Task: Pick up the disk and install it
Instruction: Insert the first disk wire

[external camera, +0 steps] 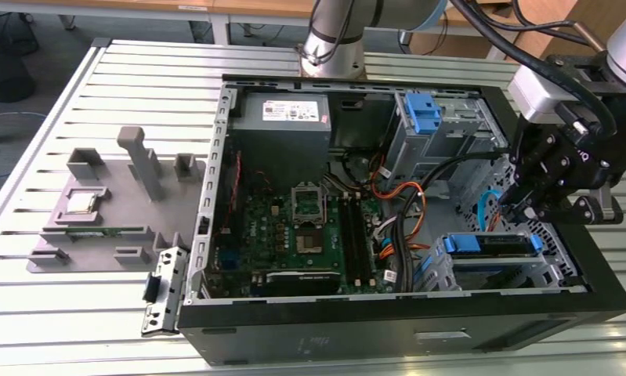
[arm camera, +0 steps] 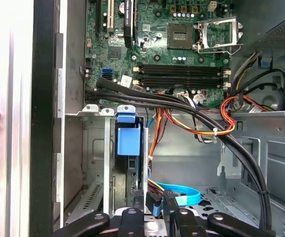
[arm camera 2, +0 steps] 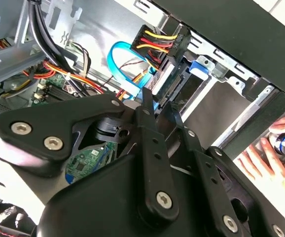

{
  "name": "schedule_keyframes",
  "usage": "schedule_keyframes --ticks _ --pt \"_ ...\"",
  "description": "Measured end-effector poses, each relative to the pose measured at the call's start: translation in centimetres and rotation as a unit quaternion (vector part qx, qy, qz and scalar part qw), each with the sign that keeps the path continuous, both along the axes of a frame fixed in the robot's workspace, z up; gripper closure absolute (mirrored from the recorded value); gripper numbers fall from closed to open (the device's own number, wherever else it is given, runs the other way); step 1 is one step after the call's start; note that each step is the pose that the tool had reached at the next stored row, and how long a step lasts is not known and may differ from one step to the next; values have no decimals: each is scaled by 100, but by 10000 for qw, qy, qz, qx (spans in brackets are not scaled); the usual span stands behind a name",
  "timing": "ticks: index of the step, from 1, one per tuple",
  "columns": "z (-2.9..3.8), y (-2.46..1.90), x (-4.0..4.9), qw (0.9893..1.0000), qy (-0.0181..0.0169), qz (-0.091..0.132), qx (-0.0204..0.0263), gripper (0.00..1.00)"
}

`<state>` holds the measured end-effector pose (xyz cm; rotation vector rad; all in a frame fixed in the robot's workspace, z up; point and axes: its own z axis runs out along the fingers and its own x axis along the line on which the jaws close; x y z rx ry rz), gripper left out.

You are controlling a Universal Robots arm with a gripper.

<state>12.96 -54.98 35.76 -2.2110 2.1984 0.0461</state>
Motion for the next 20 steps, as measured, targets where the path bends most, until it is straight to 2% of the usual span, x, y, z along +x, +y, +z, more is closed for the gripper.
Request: schedule_keyframes --ticks 11,12,13,14,15,20 --pt "0 0 0 10000 0 0 -6 70" --pt "0 0 0 10000 0 0 -6 71" --pt "0 0 0 10000 0 0 -7 78" --pt "0 0 0 10000 0 0 -7 78" --pt "0 0 0 10000 0 0 -7 84" --pt "0 0 0 10000 0 0 -9 84"
